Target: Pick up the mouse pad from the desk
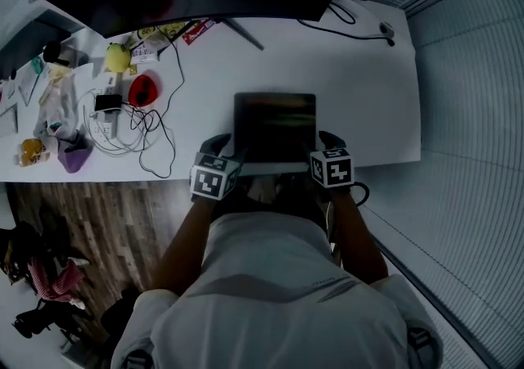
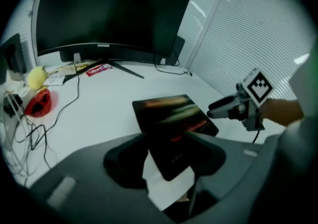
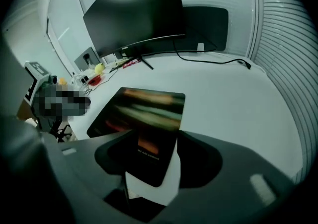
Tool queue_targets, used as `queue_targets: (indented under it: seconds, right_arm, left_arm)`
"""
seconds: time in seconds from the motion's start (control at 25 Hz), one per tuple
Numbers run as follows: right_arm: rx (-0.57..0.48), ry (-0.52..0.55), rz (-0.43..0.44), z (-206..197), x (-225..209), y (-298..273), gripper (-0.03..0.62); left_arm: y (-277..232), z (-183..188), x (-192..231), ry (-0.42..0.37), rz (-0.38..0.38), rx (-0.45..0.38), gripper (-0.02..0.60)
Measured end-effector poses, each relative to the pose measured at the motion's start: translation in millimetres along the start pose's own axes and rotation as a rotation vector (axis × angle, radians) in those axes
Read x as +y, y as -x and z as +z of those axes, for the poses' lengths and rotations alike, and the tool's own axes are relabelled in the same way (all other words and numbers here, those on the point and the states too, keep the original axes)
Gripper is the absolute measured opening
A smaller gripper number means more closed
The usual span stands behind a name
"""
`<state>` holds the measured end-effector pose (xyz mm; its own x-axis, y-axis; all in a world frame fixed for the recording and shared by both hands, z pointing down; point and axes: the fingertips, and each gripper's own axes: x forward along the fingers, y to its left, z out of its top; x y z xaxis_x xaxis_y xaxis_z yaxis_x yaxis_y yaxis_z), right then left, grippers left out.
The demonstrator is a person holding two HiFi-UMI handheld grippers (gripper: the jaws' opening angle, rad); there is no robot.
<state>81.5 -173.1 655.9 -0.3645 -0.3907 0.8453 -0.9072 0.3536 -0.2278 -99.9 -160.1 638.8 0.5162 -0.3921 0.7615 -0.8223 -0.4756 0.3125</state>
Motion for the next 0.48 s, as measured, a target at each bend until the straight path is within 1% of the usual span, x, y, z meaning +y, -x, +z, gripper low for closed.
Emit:
queue_targets:
  seconds: [0.12, 0.2, 0.4, 0.48]
  right_arm:
    - [0.030, 0.019, 0.011, -4, 1, -15, 0.256]
    - [0.055, 0.030, 0.019, -10, 5, -23, 0.282]
    - [0.073, 0.059, -0.014, -15, 8, -28, 0.307]
    - [0.080, 0.053, -0.035, -16, 7, -27, 0.324]
  left_arm:
    - [-22, -15, 7, 0.022, 0.014, 0.062, 0.247]
    - [-30, -17, 11, 0.026, 0.032, 0.089, 0.255]
    - [-41, -14, 8, 0.012, 0.069, 0.118, 0.285]
    - [-43, -15, 8, -0.002, 0.092, 0.130, 0.290]
